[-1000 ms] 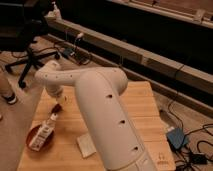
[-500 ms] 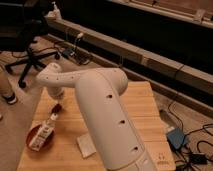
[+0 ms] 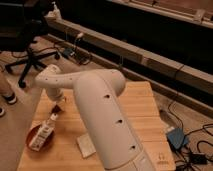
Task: Place the pepper on the white sponge
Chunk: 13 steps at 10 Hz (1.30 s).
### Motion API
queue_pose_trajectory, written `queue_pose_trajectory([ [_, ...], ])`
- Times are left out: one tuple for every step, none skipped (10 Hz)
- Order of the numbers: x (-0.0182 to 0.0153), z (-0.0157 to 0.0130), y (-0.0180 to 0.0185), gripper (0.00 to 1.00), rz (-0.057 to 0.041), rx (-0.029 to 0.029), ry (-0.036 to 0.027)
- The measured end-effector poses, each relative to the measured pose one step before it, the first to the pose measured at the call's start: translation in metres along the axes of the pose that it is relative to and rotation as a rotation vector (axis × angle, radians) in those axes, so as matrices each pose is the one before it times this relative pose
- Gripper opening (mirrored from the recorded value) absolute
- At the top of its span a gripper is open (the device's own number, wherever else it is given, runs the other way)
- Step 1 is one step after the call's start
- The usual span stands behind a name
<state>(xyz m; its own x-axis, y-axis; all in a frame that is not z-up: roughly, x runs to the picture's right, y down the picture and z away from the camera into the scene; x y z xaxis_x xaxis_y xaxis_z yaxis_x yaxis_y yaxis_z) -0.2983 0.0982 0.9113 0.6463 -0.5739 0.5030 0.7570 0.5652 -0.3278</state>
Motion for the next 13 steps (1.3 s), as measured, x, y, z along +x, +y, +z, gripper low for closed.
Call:
queue_pose_trajectory([
  [-0.00227, 0.00222, -0.00077, 0.65, -0.00371, -0.00633, 0.00155],
  [-0.00009, 0.00332, 0.0005, 0.65, -0.00048, -0.00899, 0.00367],
  [0.00193, 0.00335, 0.00058, 0.65, 0.00548, -0.00931, 0.00748],
  [0.00161, 0.0025, 0.00081, 0.65, 0.00407, -0.00658, 0.00506],
  [0.00169, 0.00242, 0.00064, 0.65, 0.00625, -0.00608, 0.00591],
  [0.00254, 0.00292, 0.00121, 0.61, 0.01248, -0.00787, 0.00546],
  [0.00223, 0.00117, 0.00079, 0.55, 0.00818, -0.00366, 0.00337],
  [0.0022, 0.00074, 0.00037, 0.52, 0.01004, -0.0032, 0.00395],
  [0.00256, 0.00074, 0.0003, 0.51, 0.01228, -0.00297, 0.0045],
  [0.00205, -0.00041, -0.00033, 0.51, 0.01069, -0.00171, 0.00624],
  [0.00069, -0.00026, -0.00019, 0.51, 0.00546, -0.00083, 0.00234],
  [0.00079, -0.00217, -0.001, 0.51, 0.00682, 0.00059, 0.00433],
  [0.00001, -0.00234, -0.00071, 0.51, 0.00469, 0.00083, 0.00185],
])
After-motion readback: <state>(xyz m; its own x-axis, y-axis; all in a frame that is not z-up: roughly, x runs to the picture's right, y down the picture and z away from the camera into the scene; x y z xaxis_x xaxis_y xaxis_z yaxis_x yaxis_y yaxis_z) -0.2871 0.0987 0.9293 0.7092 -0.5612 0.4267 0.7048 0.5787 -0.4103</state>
